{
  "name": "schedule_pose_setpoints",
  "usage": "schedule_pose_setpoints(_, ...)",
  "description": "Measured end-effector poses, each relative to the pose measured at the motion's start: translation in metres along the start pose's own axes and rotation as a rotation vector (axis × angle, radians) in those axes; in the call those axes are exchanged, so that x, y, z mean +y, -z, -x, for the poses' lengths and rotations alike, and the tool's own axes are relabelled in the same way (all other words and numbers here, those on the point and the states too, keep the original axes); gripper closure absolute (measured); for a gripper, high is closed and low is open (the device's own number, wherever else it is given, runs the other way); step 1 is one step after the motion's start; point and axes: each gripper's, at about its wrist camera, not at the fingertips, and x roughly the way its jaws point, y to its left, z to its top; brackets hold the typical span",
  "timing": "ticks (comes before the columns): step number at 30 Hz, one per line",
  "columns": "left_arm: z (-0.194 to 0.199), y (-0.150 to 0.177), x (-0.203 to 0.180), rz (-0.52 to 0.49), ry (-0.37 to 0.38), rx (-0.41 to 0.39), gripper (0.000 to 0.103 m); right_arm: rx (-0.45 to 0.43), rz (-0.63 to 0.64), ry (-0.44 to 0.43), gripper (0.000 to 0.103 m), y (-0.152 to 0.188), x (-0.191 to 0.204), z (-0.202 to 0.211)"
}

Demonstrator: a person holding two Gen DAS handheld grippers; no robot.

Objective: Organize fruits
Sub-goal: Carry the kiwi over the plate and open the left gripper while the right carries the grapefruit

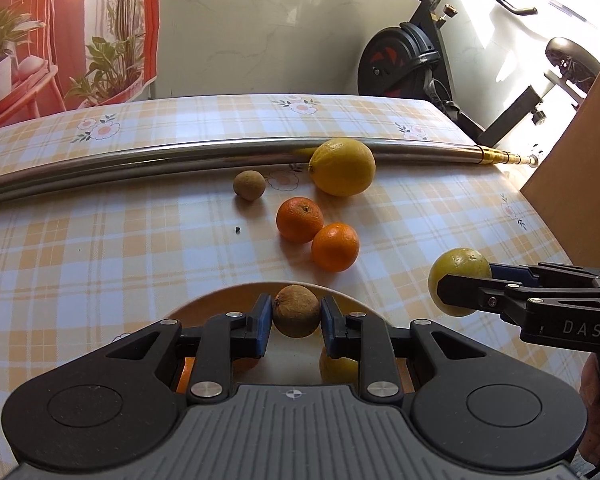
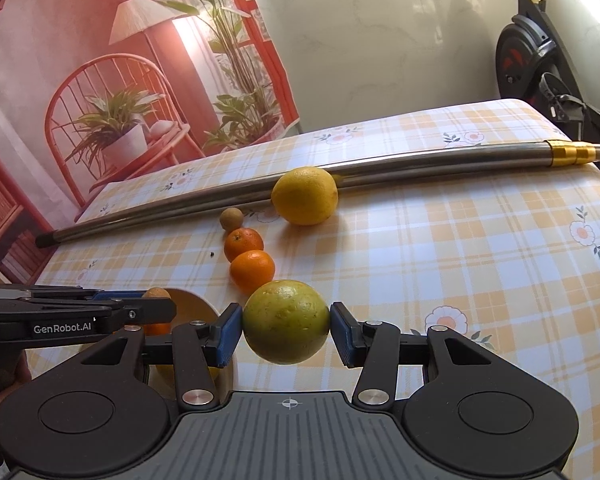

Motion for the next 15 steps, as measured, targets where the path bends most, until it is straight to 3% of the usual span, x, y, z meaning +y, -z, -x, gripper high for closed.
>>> schedule_pose_setpoints(6,-0.008,0.001,0.001,-0.017,0.011,0.027,0.075,0.005,-0.007,0.000,0.059,0.001,-0.003,-0.003)
schedule_pose_setpoints(8,-0.007,0.000,0.005,0.002,0.018,0.031,0.070,0.007,-0.003,-0.003,0.059,0.001,-0.002,-0.003)
schedule_pose_setpoints(15,0.014,-0.005,0.017,0.060,0.035,-0.029,0.067,0.004,0.009,-0.011,0.059,0.001,0.004,0.002)
